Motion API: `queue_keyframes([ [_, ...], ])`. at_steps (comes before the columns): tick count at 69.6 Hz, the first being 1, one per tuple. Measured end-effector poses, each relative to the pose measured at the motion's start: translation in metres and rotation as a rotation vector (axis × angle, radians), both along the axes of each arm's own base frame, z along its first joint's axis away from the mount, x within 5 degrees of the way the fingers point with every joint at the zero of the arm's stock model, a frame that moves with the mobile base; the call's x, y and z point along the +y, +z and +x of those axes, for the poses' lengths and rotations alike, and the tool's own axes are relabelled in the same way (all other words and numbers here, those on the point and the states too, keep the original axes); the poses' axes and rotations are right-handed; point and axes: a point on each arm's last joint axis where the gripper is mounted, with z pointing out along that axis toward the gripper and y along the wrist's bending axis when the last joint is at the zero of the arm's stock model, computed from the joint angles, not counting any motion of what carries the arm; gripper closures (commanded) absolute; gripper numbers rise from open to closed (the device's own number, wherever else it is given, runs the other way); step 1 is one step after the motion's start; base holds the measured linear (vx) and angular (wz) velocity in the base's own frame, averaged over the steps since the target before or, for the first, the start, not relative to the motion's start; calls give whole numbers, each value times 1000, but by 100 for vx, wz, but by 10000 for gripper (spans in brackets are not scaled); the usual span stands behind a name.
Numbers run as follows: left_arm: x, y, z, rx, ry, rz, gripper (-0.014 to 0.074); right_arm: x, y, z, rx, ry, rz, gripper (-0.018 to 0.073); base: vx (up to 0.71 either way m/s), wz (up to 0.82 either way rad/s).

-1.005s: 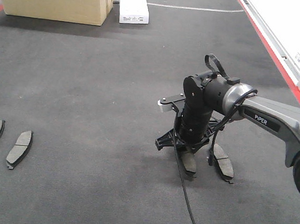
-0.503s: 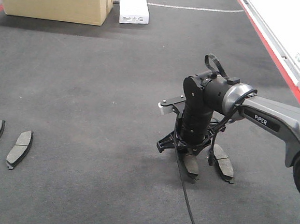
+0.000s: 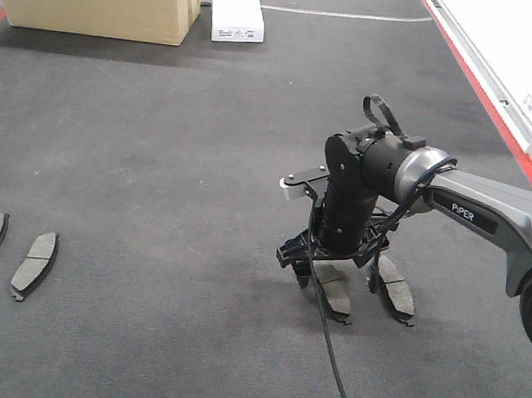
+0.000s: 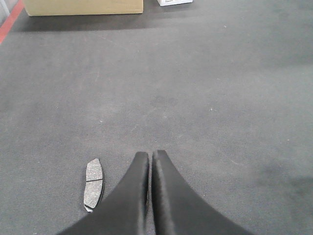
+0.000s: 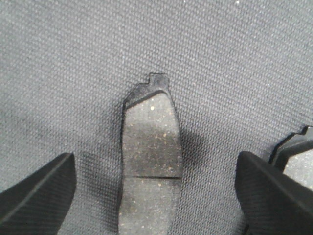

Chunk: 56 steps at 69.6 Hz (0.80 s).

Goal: Move and align brake pads A on conveyor
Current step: 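Lower the right gripper's pad beside the lone pad, parallel to it, then open the right gripper and raise it away from the pads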

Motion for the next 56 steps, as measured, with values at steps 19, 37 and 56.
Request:
queue_keyframes([
  [19, 0, 0, 0, 0, 0, 0, 602, 0, 9, 0, -27, 1, 12, 43, 0, 0],
  [37, 0, 0, 0, 0, 0, 0, 602, -2, 59, -5, -171, 5, 76, 357, 0, 0],
  [56, 0, 0, 0, 0, 0, 0, 602, -12, 142, -26, -401, -5, 189, 568, 0, 0],
])
